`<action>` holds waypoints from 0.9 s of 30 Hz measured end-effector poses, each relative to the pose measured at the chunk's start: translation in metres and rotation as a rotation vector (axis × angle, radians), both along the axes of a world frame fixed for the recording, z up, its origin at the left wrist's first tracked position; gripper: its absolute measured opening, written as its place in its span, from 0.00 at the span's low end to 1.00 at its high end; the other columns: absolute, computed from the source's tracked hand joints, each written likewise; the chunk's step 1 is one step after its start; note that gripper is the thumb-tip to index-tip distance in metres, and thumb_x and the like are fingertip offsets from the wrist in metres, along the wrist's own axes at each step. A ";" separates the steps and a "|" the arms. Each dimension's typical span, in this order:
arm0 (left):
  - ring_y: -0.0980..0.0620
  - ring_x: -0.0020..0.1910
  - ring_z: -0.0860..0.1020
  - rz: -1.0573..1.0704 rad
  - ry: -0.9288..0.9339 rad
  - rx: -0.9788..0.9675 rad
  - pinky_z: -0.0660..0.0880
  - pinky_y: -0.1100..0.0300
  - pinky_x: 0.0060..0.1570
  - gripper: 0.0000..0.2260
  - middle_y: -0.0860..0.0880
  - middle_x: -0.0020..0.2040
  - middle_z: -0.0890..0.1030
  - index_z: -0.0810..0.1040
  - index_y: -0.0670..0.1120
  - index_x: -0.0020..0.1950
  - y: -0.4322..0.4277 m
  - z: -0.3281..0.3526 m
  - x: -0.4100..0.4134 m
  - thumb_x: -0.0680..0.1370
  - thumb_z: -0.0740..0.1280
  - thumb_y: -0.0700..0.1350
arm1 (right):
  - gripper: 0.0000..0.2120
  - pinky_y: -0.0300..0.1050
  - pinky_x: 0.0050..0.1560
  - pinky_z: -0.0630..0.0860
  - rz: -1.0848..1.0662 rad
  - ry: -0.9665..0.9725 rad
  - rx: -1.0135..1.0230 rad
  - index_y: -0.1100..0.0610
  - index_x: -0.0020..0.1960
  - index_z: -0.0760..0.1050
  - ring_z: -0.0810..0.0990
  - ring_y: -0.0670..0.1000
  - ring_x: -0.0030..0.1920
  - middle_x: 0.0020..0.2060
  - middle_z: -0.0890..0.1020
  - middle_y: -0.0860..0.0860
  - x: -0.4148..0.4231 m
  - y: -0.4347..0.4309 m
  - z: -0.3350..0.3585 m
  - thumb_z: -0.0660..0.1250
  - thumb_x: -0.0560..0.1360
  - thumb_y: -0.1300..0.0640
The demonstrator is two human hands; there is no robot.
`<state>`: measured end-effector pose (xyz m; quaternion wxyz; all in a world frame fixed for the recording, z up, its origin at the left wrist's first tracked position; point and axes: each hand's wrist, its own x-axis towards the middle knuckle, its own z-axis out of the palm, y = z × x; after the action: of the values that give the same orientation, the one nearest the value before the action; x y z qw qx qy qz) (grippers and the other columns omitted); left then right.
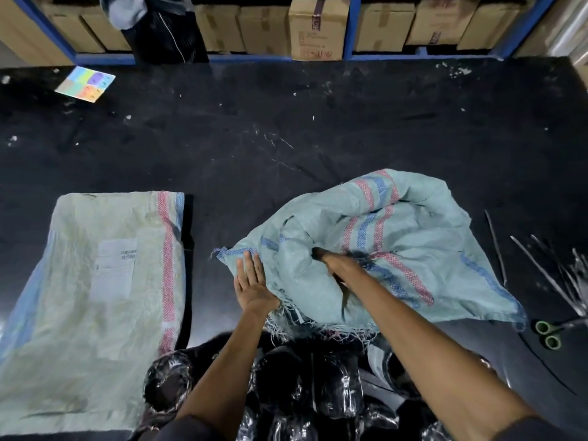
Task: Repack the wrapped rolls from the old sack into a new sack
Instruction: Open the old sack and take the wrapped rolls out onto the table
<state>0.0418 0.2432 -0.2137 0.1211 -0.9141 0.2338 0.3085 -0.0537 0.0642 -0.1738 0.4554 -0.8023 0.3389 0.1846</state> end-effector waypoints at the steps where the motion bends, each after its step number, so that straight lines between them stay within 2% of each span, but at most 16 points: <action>1: 0.41 0.77 0.29 0.007 -0.013 0.023 0.39 0.48 0.78 0.51 0.43 0.75 0.23 0.23 0.42 0.74 -0.002 -0.002 -0.001 0.77 0.64 0.57 | 0.22 0.45 0.67 0.69 -0.041 0.020 0.059 0.63 0.72 0.71 0.74 0.57 0.69 0.69 0.75 0.58 0.004 0.001 0.005 0.60 0.83 0.51; 3: 0.40 0.76 0.28 0.027 -0.047 0.038 0.39 0.47 0.78 0.54 0.41 0.75 0.23 0.22 0.40 0.74 -0.002 -0.005 -0.004 0.76 0.65 0.60 | 0.23 0.46 0.73 0.63 -0.096 0.065 0.171 0.65 0.76 0.62 0.66 0.59 0.75 0.75 0.67 0.60 0.017 0.003 0.015 0.59 0.84 0.58; 4: 0.39 0.76 0.28 0.041 -0.058 0.028 0.39 0.46 0.78 0.52 0.41 0.75 0.23 0.22 0.40 0.73 -0.003 -0.006 -0.006 0.77 0.64 0.58 | 0.24 0.45 0.74 0.62 -0.170 0.093 0.294 0.65 0.77 0.59 0.64 0.58 0.76 0.76 0.64 0.59 0.022 0.004 0.023 0.59 0.84 0.60; 5: 0.39 0.76 0.28 0.065 -0.053 0.013 0.39 0.46 0.78 0.48 0.41 0.74 0.23 0.22 0.40 0.74 -0.003 -0.008 -0.007 0.79 0.61 0.56 | 0.25 0.45 0.73 0.62 -0.195 0.107 0.342 0.65 0.78 0.57 0.63 0.57 0.76 0.77 0.63 0.59 0.026 0.002 0.027 0.59 0.84 0.61; 7: 0.41 0.75 0.26 0.118 -0.016 -0.044 0.38 0.46 0.78 0.37 0.43 0.74 0.22 0.25 0.42 0.76 -0.006 -0.010 -0.006 0.83 0.49 0.54 | 0.23 0.42 0.70 0.62 -0.223 0.087 0.312 0.65 0.78 0.55 0.62 0.57 0.76 0.77 0.62 0.59 0.023 -0.006 0.034 0.55 0.85 0.62; 9: 0.44 0.75 0.25 0.162 0.015 -0.080 0.35 0.47 0.77 0.31 0.45 0.74 0.21 0.26 0.44 0.76 -0.009 -0.012 -0.004 0.83 0.40 0.57 | 0.20 0.45 0.68 0.65 -0.300 0.083 0.267 0.66 0.76 0.59 0.67 0.58 0.73 0.74 0.66 0.59 0.018 -0.019 0.034 0.52 0.86 0.61; 10: 0.45 0.75 0.25 0.163 0.020 -0.087 0.35 0.47 0.77 0.31 0.46 0.74 0.21 0.26 0.45 0.76 -0.010 -0.014 -0.003 0.83 0.39 0.58 | 0.19 0.46 0.66 0.68 -0.281 0.067 0.188 0.66 0.74 0.64 0.71 0.58 0.69 0.72 0.69 0.60 0.014 -0.026 0.036 0.55 0.85 0.60; 11: 0.45 0.75 0.26 0.160 0.015 -0.089 0.35 0.47 0.77 0.31 0.46 0.74 0.22 0.26 0.45 0.76 -0.010 -0.016 -0.003 0.83 0.39 0.59 | 0.17 0.46 0.63 0.71 -0.279 0.057 0.190 0.64 0.70 0.70 0.74 0.57 0.65 0.69 0.74 0.61 0.010 -0.032 0.040 0.58 0.84 0.59; 13: 0.45 0.76 0.26 0.153 0.002 -0.080 0.34 0.48 0.77 0.31 0.46 0.74 0.22 0.26 0.45 0.76 -0.009 -0.018 -0.002 0.83 0.39 0.59 | 0.13 0.45 0.60 0.74 -0.304 0.064 0.207 0.57 0.62 0.74 0.78 0.55 0.60 0.61 0.79 0.57 -0.002 -0.046 0.047 0.67 0.78 0.61; 16: 0.44 0.76 0.27 0.151 0.017 -0.083 0.35 0.47 0.77 0.31 0.46 0.74 0.22 0.26 0.45 0.76 -0.010 -0.020 -0.002 0.83 0.39 0.59 | 0.30 0.42 0.61 0.74 -0.351 -0.041 0.149 0.52 0.62 0.73 0.78 0.50 0.59 0.54 0.80 0.47 -0.030 -0.065 0.066 0.80 0.64 0.63; 19: 0.44 0.77 0.29 0.144 0.004 -0.097 0.36 0.47 0.78 0.32 0.46 0.77 0.26 0.29 0.45 0.78 -0.007 -0.022 -0.003 0.83 0.40 0.59 | 0.28 0.46 0.60 0.78 -0.500 -0.197 0.210 0.51 0.52 0.79 0.83 0.51 0.54 0.47 0.85 0.47 -0.050 -0.071 0.086 0.87 0.56 0.57; 21: 0.44 0.78 0.31 0.155 0.009 -0.117 0.37 0.47 0.78 0.32 0.46 0.79 0.30 0.33 0.46 0.80 -0.004 -0.025 -0.002 0.83 0.42 0.59 | 0.22 0.50 0.51 0.82 -0.551 -0.210 0.286 0.46 0.48 0.78 0.82 0.48 0.49 0.46 0.83 0.45 -0.061 -0.071 0.104 0.85 0.60 0.56; 22: 0.44 0.78 0.32 0.159 0.014 -0.119 0.37 0.47 0.78 0.32 0.46 0.79 0.31 0.34 0.46 0.80 -0.003 -0.027 0.000 0.83 0.43 0.59 | 0.23 0.52 0.47 0.83 -0.568 -0.161 0.298 0.44 0.49 0.77 0.80 0.47 0.51 0.48 0.81 0.44 -0.064 -0.071 0.111 0.85 0.61 0.54; 24: 0.44 0.78 0.31 0.160 0.022 -0.115 0.37 0.47 0.77 0.32 0.46 0.79 0.30 0.33 0.46 0.80 -0.004 -0.027 0.000 0.83 0.43 0.59 | 0.36 0.59 0.41 0.84 -0.584 -0.072 0.261 0.44 0.60 0.75 0.78 0.52 0.59 0.58 0.79 0.45 -0.072 -0.075 0.122 0.87 0.56 0.48; 25: 0.43 0.78 0.30 0.161 0.030 -0.112 0.37 0.47 0.77 0.32 0.46 0.79 0.29 0.31 0.46 0.79 -0.005 -0.025 -0.001 0.83 0.42 0.59 | 0.43 0.59 0.38 0.84 -0.607 -0.054 0.228 0.45 0.65 0.72 0.77 0.53 0.61 0.61 0.77 0.46 -0.076 -0.075 0.128 0.87 0.54 0.47; 27: 0.43 0.77 0.29 0.148 0.036 -0.098 0.37 0.46 0.77 0.32 0.46 0.78 0.27 0.29 0.46 0.79 -0.007 -0.023 -0.001 0.83 0.42 0.59 | 0.47 0.55 0.38 0.85 -0.630 -0.064 0.175 0.46 0.66 0.70 0.77 0.51 0.61 0.61 0.77 0.45 -0.082 -0.076 0.139 0.87 0.52 0.44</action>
<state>0.0410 0.2360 -0.2368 0.0486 -0.9279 0.1825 0.3214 -0.1362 -0.0113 -0.0349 0.5678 -0.6212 0.5388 0.0378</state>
